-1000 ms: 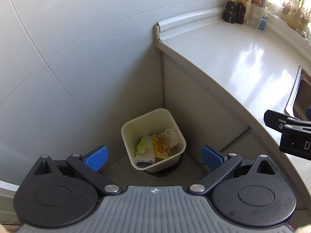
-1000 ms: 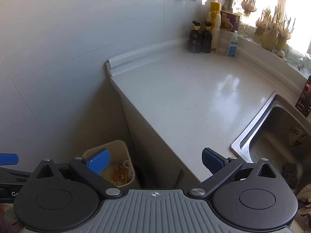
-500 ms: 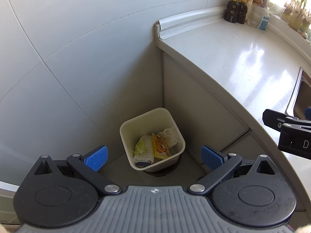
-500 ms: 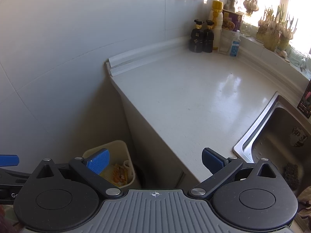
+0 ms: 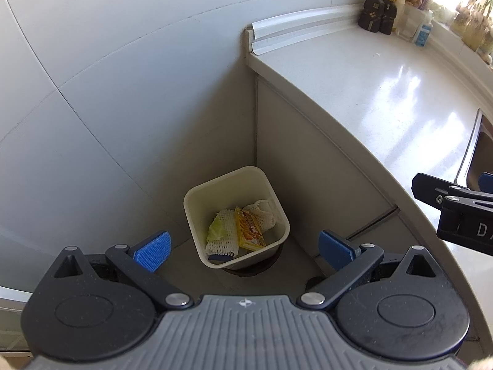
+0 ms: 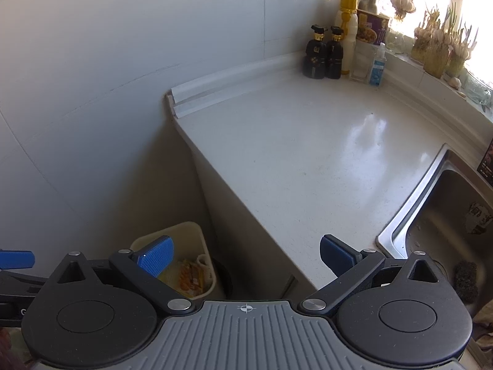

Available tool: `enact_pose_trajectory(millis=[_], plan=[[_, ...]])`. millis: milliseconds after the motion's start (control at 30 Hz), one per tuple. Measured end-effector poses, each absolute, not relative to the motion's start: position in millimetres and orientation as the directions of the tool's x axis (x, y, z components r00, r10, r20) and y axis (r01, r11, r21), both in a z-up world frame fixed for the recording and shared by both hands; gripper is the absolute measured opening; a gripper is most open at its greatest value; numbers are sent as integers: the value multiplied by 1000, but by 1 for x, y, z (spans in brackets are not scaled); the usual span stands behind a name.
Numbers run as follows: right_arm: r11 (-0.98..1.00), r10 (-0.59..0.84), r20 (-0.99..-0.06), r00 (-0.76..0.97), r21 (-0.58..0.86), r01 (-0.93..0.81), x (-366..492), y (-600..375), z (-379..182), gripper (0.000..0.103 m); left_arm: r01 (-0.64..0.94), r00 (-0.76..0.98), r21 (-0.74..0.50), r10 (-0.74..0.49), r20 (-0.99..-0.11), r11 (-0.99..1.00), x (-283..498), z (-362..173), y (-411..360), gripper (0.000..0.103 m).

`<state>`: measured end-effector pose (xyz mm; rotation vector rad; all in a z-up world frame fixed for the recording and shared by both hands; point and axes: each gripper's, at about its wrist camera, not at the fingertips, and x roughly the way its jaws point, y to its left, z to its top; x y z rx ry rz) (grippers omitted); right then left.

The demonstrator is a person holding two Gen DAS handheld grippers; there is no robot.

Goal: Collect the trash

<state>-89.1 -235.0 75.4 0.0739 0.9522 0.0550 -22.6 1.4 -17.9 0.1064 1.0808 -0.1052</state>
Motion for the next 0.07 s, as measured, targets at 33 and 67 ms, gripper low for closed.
enact_pose_trajectory(millis=[33,67], plan=[[996,82,-814,575,92,-12,-89,-237,73,102,140,463,31,-38,-886,990,-22,-19,1,102],[995,84,-816,572,96,-9,-88,-238,71,102,145,456,24,-45,-889,989,-20,-20,0,102]])
